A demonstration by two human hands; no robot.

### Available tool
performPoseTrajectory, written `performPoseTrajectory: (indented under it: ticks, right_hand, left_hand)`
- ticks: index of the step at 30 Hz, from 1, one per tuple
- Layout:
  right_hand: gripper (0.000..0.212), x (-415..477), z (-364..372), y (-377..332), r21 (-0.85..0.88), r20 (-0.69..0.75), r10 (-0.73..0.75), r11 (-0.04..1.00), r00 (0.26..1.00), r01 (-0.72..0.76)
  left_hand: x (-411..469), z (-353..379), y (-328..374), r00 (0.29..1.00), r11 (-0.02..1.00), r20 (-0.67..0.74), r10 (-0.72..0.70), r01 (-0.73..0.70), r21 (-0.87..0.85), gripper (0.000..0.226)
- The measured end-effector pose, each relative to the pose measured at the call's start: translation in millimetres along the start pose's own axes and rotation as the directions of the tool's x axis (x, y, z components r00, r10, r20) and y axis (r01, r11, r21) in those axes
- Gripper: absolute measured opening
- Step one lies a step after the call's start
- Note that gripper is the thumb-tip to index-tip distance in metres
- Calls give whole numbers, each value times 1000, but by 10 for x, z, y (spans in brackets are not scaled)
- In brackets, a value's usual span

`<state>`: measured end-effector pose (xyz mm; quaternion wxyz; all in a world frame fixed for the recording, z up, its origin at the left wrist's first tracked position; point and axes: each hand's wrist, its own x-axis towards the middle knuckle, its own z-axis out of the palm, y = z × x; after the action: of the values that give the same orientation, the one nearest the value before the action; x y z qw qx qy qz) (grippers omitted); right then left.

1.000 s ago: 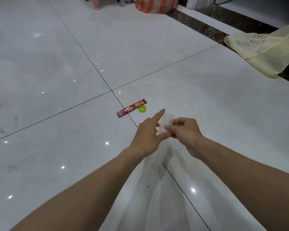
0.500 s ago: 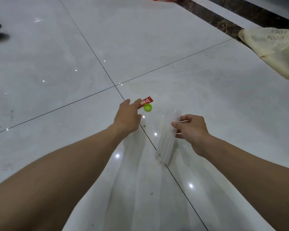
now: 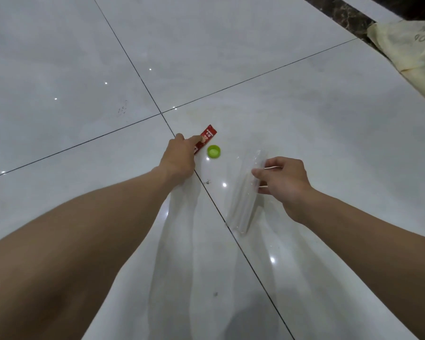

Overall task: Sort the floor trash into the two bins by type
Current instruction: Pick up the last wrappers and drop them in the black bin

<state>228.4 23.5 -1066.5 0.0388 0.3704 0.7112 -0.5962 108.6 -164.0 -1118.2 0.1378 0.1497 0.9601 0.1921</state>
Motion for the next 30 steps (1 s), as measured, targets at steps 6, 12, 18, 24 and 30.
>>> performPoseTrajectory:
  ticks: [6, 12, 18, 24, 30]
  right_hand:
    - [11, -23, -64, 9, 21, -19, 6, 1000, 1000, -5]
    - [9, -173, -218, -65, 28, -41, -36, 999, 998, 38]
    - [7, -328, -526, -177, 38, -99, -87, 995, 991, 91]
    - [11, -508, -1021, -280, 27, -185, -146, 988, 972, 153]
    - [13, -809, -1719, -254, 51, -307, -186, 976, 933, 212]
  left_hand:
    - [-76, -24, 93, 1000, 998, -11, -2, 2, -64, 55]
    - [-234, -41, 404, 998, 990, -12, 69, -70, -125, 63]
    - [-410, -168, 872, 987, 960, -74, 141, -155, -235, 67]
    - [-673, -325, 1445, 971, 887, -121, 207, -238, -395, 66]
    - [-957, -299, 2133, 949, 798, -105, 298, -308, -518, 67]
